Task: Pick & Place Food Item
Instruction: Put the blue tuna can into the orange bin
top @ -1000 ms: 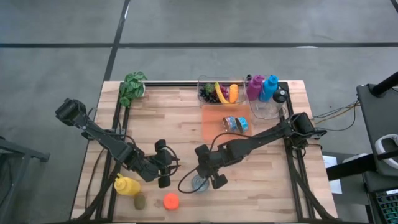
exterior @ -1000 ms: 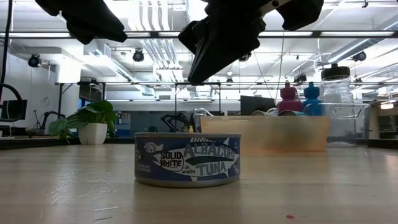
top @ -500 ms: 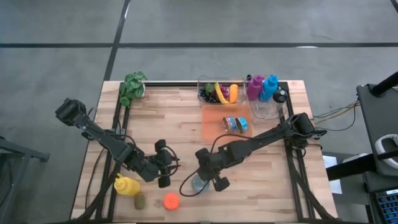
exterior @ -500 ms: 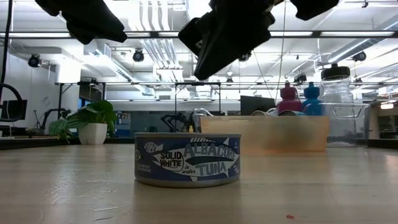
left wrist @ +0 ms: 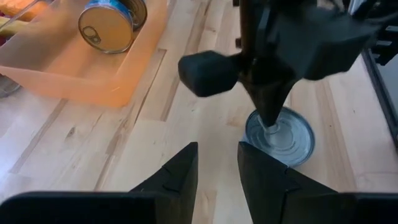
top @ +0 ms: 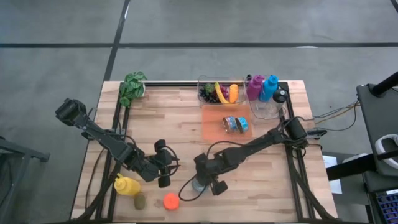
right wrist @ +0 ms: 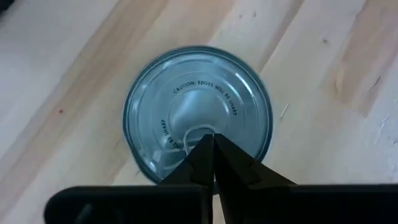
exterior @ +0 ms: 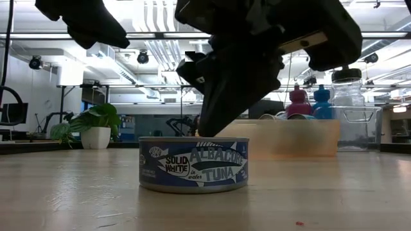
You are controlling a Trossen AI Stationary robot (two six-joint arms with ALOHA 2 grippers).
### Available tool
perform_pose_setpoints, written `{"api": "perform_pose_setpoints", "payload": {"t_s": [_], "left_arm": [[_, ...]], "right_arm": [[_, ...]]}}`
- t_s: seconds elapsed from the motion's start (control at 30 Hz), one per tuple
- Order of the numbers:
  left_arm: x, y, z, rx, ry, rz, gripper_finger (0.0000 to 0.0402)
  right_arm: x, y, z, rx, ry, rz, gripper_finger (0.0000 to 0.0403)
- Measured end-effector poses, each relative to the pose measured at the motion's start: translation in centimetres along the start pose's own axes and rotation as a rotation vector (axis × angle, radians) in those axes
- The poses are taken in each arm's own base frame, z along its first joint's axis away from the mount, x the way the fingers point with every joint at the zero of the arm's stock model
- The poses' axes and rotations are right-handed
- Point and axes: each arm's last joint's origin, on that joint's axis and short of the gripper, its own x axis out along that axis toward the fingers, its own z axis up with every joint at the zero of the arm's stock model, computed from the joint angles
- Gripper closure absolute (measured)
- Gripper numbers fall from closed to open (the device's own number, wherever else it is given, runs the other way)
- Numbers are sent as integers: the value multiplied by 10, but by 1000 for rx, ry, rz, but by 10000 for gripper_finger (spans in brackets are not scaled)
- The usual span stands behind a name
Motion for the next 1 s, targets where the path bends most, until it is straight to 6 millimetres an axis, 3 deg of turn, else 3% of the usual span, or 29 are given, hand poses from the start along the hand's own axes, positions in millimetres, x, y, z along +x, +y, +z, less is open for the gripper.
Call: {"api": "perform_pose_setpoints", "payload": {"t_s": [0.23, 0.47, 1.0], "left_arm": [[0, 0, 0, -2, 1, 1, 284], [0, 0, 0, -2, 2, 1, 284], [0, 0, 0, -7, -1, 0, 284]], "right_arm": [[-12, -1, 7, 20, -39, -46, 394], [-12, -2, 5, 100, -26, -86, 394], [-8, -2, -1, 90, 1, -108, 394]]}}
